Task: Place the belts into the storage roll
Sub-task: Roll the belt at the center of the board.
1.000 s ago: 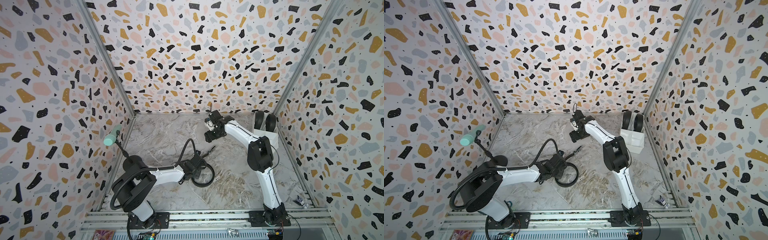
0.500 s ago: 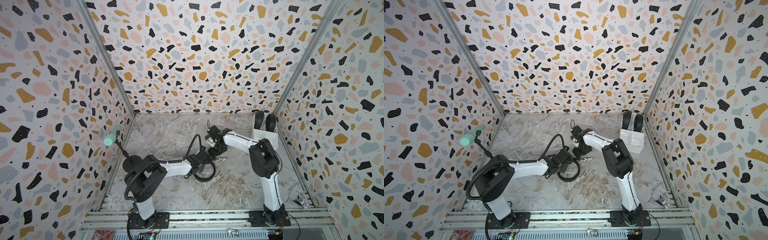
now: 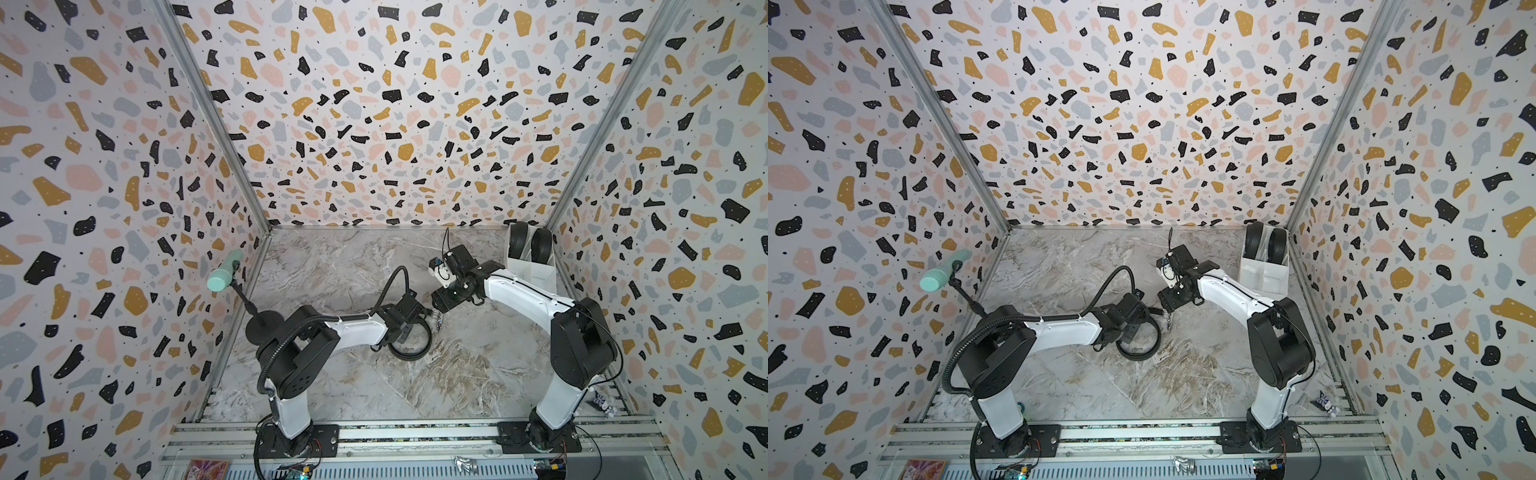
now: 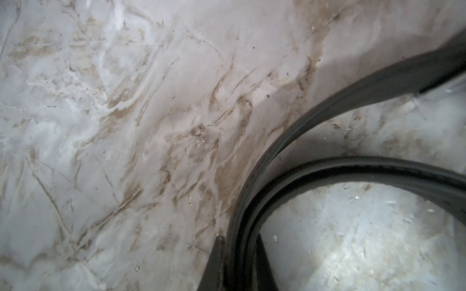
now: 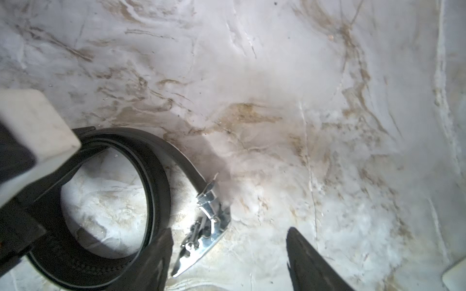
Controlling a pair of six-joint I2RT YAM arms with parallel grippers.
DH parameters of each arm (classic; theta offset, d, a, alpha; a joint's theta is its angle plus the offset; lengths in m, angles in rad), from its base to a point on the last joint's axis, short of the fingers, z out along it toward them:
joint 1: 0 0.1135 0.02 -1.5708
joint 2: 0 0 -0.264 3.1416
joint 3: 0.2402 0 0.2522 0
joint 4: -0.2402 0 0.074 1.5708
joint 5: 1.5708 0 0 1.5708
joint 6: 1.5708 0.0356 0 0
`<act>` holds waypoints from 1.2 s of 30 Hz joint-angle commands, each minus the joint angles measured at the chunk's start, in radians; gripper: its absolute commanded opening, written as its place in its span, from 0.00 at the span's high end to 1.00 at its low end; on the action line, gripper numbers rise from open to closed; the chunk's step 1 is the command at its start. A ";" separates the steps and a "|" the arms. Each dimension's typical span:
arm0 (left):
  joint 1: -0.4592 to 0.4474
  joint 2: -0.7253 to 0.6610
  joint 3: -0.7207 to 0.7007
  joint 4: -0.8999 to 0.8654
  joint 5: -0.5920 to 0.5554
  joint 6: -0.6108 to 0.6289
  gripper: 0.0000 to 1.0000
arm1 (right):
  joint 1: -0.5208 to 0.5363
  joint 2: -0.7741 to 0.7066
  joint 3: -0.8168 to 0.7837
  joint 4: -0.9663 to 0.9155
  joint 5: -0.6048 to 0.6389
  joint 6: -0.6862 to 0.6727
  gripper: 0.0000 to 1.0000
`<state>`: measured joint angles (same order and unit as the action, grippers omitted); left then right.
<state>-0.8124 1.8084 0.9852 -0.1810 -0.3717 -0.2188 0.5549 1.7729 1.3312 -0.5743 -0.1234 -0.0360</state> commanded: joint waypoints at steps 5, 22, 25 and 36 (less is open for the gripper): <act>0.016 0.066 -0.017 -0.020 0.024 0.036 0.91 | 0.005 0.119 0.028 0.110 -0.057 -0.088 0.34; 0.039 0.080 -0.059 0.014 0.038 -0.021 0.82 | 0.059 0.213 0.023 0.215 -0.067 -0.129 0.82; 0.065 0.085 -0.084 0.019 0.051 -0.065 0.77 | 0.044 0.177 -0.025 0.216 -0.057 -0.102 0.93; 0.133 0.117 -0.161 0.018 0.066 -0.196 0.73 | 0.007 0.090 -0.188 0.215 -0.055 -0.019 1.00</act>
<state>-0.7094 1.8252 0.8974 0.0612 -0.3145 -0.3771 0.5732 1.8835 1.1831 -0.2825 -0.2096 -0.0986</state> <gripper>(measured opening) 0.271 0.072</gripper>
